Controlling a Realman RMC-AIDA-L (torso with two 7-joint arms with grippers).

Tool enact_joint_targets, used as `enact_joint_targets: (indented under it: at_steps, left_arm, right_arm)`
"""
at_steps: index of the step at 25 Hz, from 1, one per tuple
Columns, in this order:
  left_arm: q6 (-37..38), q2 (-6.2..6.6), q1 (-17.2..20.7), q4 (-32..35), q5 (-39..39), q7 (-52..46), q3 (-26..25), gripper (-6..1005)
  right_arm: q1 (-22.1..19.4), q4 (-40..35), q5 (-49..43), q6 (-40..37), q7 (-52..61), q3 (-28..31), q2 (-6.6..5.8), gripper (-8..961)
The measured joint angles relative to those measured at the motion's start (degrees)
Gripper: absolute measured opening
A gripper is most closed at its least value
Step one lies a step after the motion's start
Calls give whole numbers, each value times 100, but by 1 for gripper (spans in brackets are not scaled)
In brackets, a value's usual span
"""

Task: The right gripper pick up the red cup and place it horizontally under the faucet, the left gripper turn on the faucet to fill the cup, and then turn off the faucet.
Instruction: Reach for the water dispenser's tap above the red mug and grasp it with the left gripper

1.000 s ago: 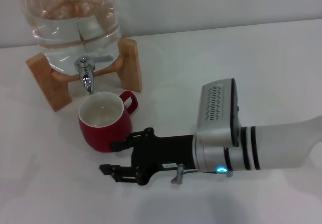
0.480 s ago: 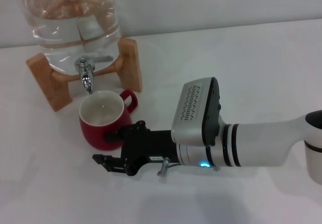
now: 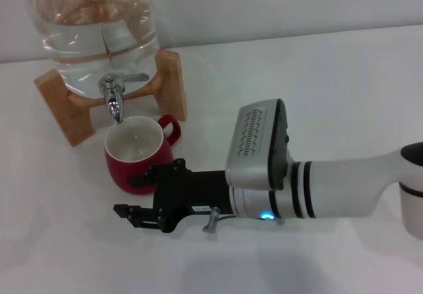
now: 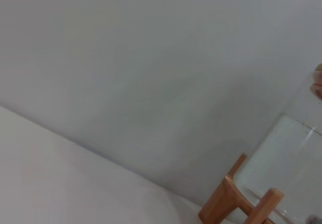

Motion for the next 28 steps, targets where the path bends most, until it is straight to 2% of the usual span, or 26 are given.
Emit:
enact_joint_targets:
  at_steps: [6,14,16,17,19,22,27,28]
  left_arm:
    - [12,5,21,25,0,-7,0,876]
    - [18,23,-20,28,0,-27,7,876]
    - [22,25,-38,28,0,-31,14,876]
    - [22,25,-38,28,0,-31,14,876]
    - [28,27,-56,26,0,-32,18,876]
    - [29,26,-76,15,0,-34,29,876]
    - [-8,18,-122,24,50,-42,42,876]
    - [-20,13,-159,31,96,-51,43,876]
  right_arm:
    - [-78,20,-57,259,105,124,-128,511]
    - [-349,21,-84,429,390,614,-545,512]
    - [-416,16,-84,526,425,765,-588,512]
    - [-610,-14,-90,749,464,1166,-641,512]
    - [-734,-28,-109,873,468,1428,-650,511]
    - [-1033,-26,-314,1175,469,2135,-656,511]
    - [-1318,6,-805,1763,390,3243,-606,512]
    - [-1318,6,-805,1763,390,3243,-606,512]
